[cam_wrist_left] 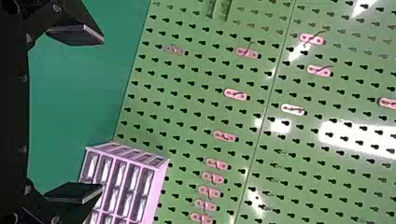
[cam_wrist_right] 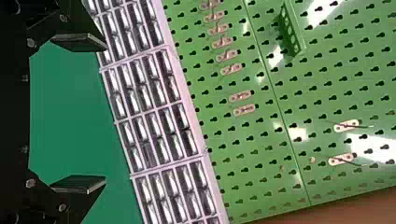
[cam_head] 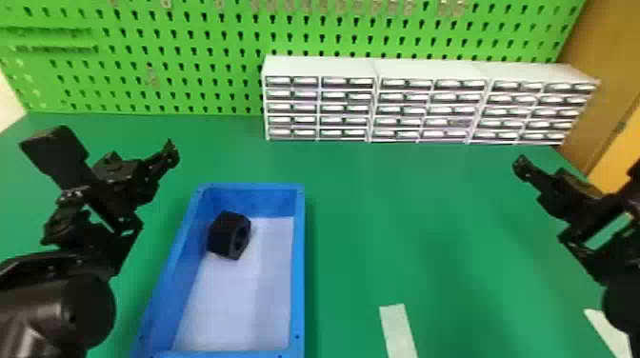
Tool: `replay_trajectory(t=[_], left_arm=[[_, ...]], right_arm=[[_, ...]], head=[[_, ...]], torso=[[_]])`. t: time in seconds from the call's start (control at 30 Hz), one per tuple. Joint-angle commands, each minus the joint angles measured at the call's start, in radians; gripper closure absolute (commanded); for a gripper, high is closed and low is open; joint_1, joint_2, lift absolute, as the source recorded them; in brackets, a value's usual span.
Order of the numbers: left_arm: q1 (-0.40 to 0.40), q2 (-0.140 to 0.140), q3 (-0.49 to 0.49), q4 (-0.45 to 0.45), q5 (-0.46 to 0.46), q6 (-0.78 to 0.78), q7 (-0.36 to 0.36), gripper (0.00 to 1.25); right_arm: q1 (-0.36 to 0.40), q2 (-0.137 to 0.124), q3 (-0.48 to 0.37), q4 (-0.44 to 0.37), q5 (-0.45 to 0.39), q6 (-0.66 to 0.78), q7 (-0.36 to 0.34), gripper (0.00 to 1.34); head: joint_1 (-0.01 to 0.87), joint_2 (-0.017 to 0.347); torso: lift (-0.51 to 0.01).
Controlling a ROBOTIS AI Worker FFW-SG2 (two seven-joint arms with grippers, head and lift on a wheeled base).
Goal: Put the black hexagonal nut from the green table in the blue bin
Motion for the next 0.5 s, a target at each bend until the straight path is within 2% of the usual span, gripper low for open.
replay_trajectory(t=[0.0, 0.47], left_arm=[[0.000, 0.000, -0.003, 0.000, -0.007, 0.000, -0.001, 0.17], [0.000, 0.000, -0.005, 0.000, -0.007, 0.000, -0.001, 0.16]], right_arm=[[0.000, 0.000, 0.000, 0.000, 0.000, 0.000, 0.000, 0.28], [0.002, 0.002, -0.003, 0.000, -0.002, 0.000, 0.000, 0.28]], head=[[0.692, 0.009], [0.692, 0.009]], torso=[[-0.097], [-0.097]])
